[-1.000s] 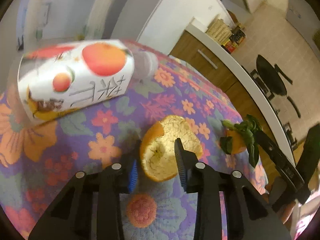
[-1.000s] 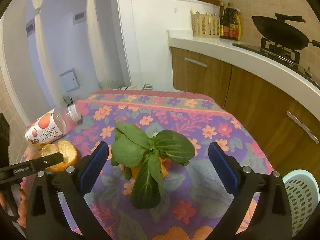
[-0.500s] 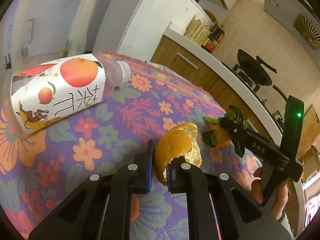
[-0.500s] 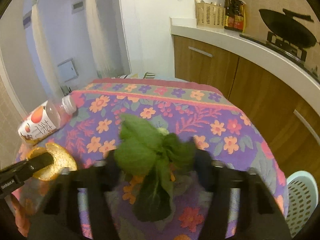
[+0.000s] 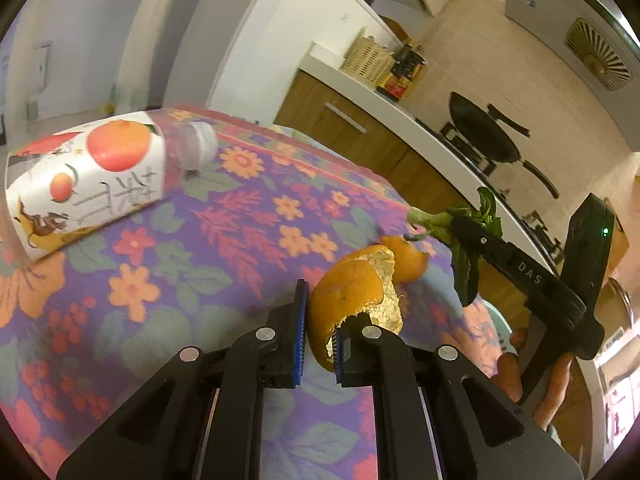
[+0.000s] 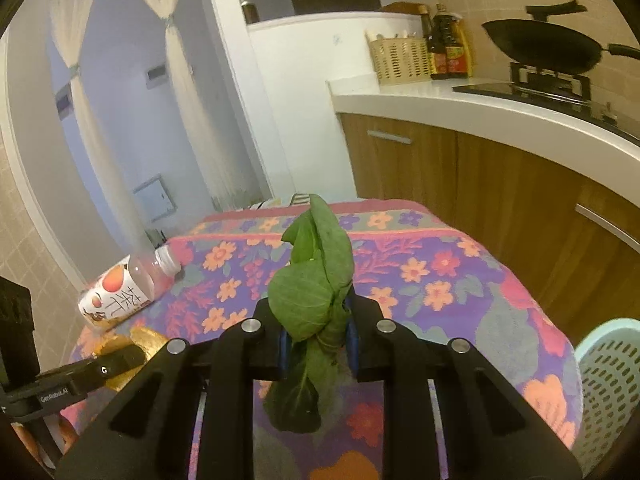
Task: Collect trash
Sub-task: 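Carry the peel and bok choy with both grippers over the wastebasket, then open both grippers to drop the peel and bok choy into the wastebasket, then move both open grippers back to the table toward the bottle and peel, then grasp the white juice bottle with the left gripper while the right gripper grasps the orange peel, then carry the bottle and peel with both grippers over the wastebasket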
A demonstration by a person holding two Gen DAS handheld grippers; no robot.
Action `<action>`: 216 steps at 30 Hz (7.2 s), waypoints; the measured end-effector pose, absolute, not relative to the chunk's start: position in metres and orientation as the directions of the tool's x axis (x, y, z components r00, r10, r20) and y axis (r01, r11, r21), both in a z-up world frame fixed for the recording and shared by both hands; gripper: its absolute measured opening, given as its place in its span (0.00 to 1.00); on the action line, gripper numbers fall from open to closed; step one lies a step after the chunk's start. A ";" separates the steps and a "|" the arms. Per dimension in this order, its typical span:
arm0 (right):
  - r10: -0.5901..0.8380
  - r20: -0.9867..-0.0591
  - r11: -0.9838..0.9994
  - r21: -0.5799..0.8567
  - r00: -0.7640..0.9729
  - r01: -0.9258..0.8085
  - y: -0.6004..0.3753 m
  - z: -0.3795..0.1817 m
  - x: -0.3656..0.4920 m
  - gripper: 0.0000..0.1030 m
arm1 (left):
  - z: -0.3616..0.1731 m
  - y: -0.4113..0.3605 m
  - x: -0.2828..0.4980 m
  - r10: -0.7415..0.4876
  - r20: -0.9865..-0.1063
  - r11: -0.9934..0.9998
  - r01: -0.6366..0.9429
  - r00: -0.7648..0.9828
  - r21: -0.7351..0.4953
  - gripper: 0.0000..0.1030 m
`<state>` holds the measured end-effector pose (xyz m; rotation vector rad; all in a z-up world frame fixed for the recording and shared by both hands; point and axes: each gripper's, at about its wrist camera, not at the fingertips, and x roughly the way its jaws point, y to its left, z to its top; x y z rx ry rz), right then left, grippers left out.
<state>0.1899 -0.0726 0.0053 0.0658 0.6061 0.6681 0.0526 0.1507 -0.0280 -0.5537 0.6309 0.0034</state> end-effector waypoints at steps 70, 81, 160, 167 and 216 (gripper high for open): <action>0.354 -0.555 0.896 0.433 0.753 -0.101 -0.414 -0.044 0.153 0.49 | -0.035 -0.183 0.185 -0.472 -0.671 0.882 0.314 0.573 -0.352 0.47; 0.359 -0.532 0.908 0.389 0.767 -0.155 -0.386 -0.019 0.142 0.49 | -0.016 -0.148 0.163 -0.473 -0.623 0.879 0.290 0.623 -0.378 0.47; 0.434 -0.623 0.854 0.055 0.651 -0.517 -0.037 -0.013 0.166 0.89 | -0.039 0.234 0.086 0.214 -0.754 0.944 -0.331 0.620 -0.004 0.57; 0.362 -0.742 0.857 0.026 0.564 -0.515 -0.015 -0.032 0.189 0.89 | -0.019 0.209 0.068 0.132 -0.657 0.955 -0.273 0.742 -0.116 0.57; 0.332 -0.566 0.934 0.307 0.754 -0.181 -0.355 0.004 0.133 0.13 | 0.013 -0.143 0.126 -0.358 -0.569 0.932 0.318 0.740 -0.173 0.57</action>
